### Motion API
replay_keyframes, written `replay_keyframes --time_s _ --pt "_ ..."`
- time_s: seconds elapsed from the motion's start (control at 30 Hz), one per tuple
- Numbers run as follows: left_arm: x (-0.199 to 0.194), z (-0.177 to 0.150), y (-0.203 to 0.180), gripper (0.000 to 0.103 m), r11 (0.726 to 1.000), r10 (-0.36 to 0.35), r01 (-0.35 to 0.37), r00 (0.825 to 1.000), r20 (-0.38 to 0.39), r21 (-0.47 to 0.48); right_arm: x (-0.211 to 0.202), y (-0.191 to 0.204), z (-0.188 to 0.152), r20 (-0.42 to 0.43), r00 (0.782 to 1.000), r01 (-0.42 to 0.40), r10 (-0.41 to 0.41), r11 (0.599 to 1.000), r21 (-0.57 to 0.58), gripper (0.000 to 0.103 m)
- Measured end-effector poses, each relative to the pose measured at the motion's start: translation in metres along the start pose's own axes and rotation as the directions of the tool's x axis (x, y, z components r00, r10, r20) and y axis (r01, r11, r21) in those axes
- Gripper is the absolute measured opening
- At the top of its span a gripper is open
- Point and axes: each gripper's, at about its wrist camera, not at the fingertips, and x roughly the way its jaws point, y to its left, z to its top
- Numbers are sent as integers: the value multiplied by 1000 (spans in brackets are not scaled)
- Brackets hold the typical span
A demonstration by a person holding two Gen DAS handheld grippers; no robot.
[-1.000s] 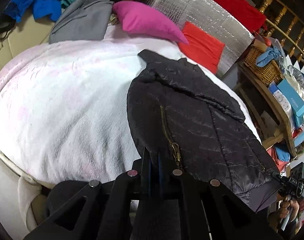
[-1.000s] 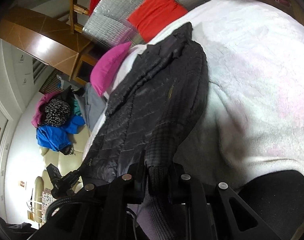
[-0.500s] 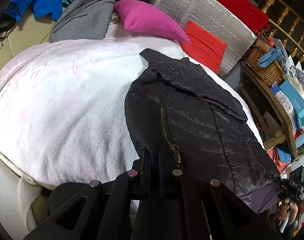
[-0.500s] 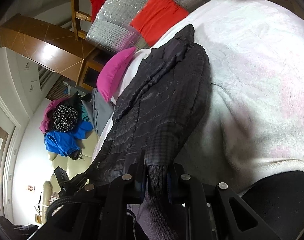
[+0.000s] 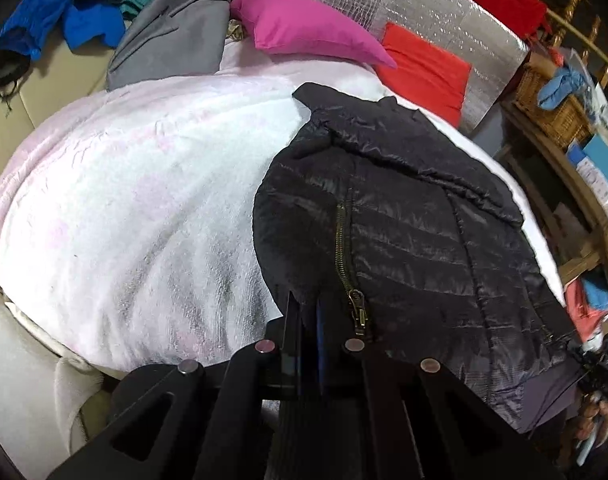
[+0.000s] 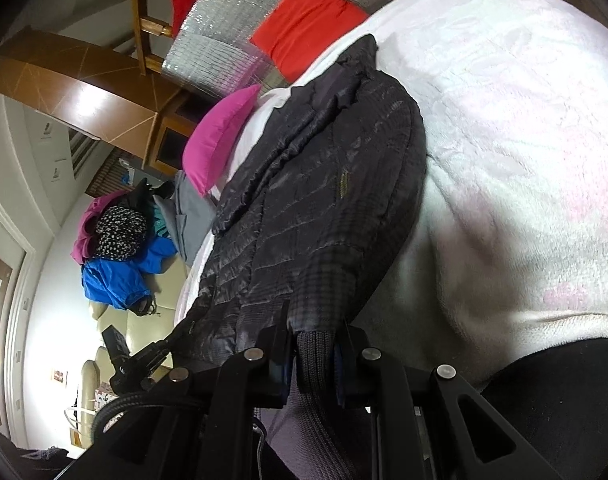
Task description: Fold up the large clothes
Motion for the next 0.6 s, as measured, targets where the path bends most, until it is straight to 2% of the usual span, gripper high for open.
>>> replay_keyframes --time_s 0.17,0.6 --pt "3 -2 -3 6 999 37 -37 999 -7 27 0 7 0 4 1000 20 -20 1000 -15 17" --pt "6 -3 -5 6 996 62 -62 998 -11 58 2 5 1 -6 999 33 -33 999 -18 17"
